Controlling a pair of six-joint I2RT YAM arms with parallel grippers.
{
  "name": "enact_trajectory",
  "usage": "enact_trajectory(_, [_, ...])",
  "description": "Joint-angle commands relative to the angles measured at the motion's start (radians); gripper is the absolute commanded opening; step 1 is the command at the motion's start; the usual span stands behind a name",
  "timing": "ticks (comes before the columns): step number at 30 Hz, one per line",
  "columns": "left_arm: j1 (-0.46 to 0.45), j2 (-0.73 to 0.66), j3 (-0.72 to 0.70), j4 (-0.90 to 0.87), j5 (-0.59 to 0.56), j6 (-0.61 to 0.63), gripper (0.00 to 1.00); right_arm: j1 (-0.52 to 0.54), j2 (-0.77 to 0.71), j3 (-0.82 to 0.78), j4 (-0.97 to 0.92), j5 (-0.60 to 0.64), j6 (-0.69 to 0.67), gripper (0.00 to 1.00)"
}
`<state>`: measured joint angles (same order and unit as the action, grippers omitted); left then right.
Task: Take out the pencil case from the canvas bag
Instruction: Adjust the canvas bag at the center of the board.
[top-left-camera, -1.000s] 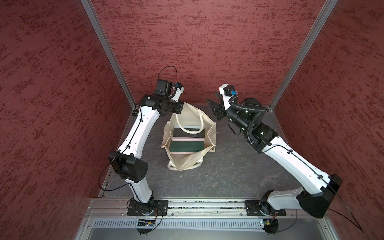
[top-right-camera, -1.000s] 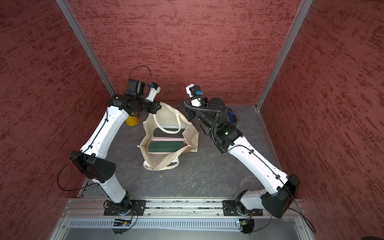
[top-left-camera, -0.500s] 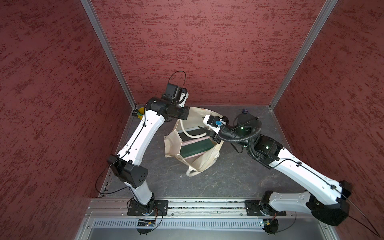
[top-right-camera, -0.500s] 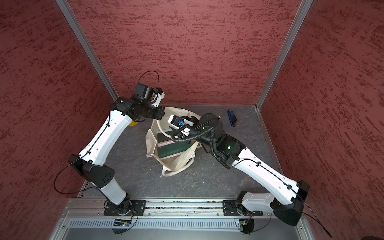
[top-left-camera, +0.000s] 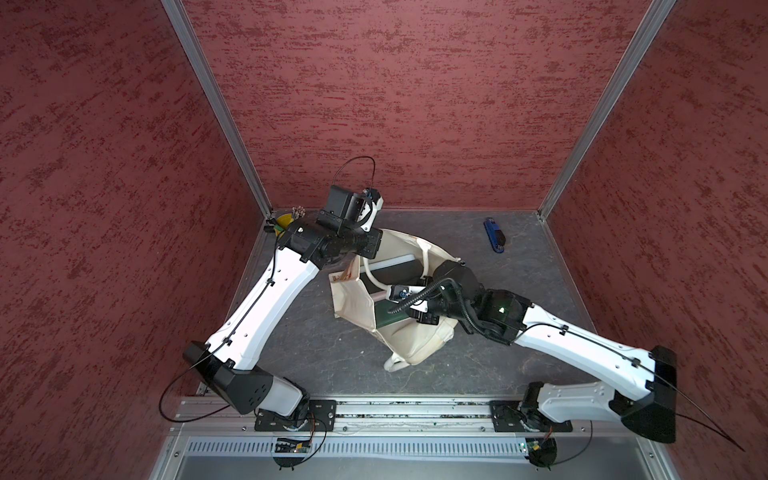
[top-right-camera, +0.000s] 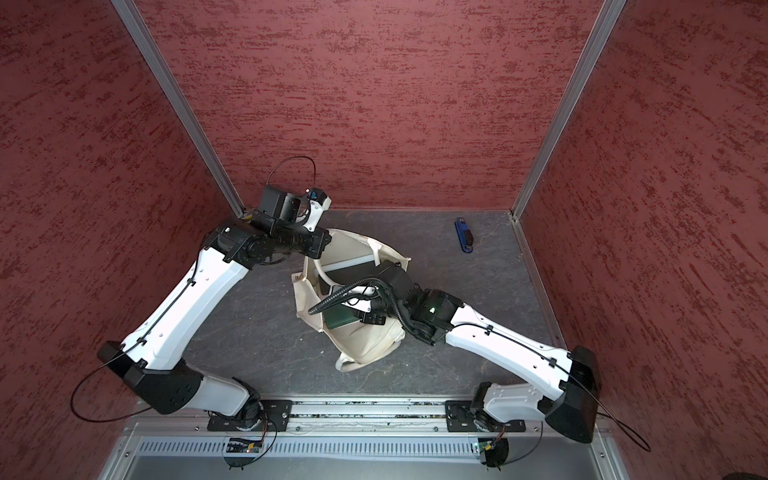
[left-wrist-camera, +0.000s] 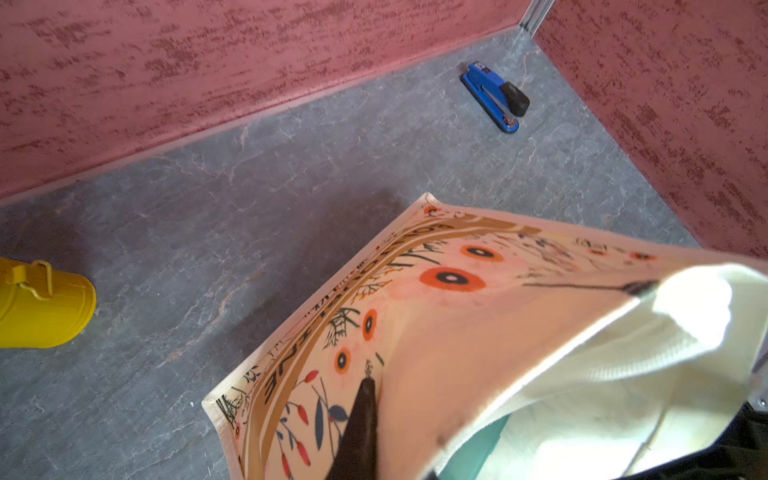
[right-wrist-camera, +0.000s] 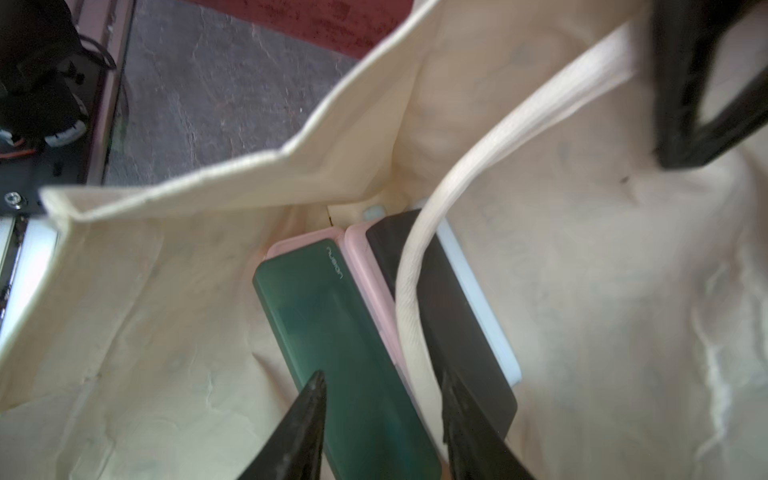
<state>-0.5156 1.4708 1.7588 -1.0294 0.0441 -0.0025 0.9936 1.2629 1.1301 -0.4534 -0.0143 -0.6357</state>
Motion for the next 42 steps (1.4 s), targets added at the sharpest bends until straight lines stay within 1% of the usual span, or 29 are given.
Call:
enact_trajectory(1, [0.012, -0.009, 0.104, 0.163, -0.034, 0.029, 0.0, 0.017, -0.03, -0.029, 0.017, 0.054, -0.005, 0.48])
enact_trajectory(6, [0.028, 0.067, 0.236, 0.113, -0.034, 0.031, 0.0, 0.038, -0.034, -0.085, 0.067, 0.128, -0.031, 0.5])
enact_trajectory(10, [0.066, 0.107, 0.257, 0.087, -0.025, 0.026, 0.0, 0.05, -0.02, -0.107, 0.104, 0.178, -0.076, 0.58])
enact_trajectory(13, [0.114, 0.127, 0.263, 0.061, -0.004, -0.002, 0.0, 0.051, 0.013, -0.107, 0.128, 0.209, -0.096, 0.6])
enact_trajectory(18, [0.152, 0.121, 0.212, 0.07, 0.046, -0.015, 0.0, 0.052, 0.08, -0.098, 0.172, 0.247, -0.131, 0.62])
enact_trajectory(23, [0.158, 0.092, 0.11, 0.125, 0.096, -0.018, 0.0, 0.051, 0.141, -0.078, 0.197, 0.236, -0.167, 0.63])
enact_trajectory(28, [0.158, 0.074, 0.052, 0.156, 0.125, -0.027, 0.0, 0.05, 0.178, -0.082, 0.226, 0.253, -0.206, 0.65])
enact_trajectory(37, [0.17, 0.066, 0.015, 0.177, 0.179, -0.032, 0.0, 0.052, 0.241, -0.092, 0.288, 0.292, -0.249, 0.66])
enact_trajectory(42, [0.186, 0.058, 0.011, 0.186, 0.223, -0.034, 0.0, 0.051, 0.269, -0.071, 0.255, 0.261, -0.25, 0.67])
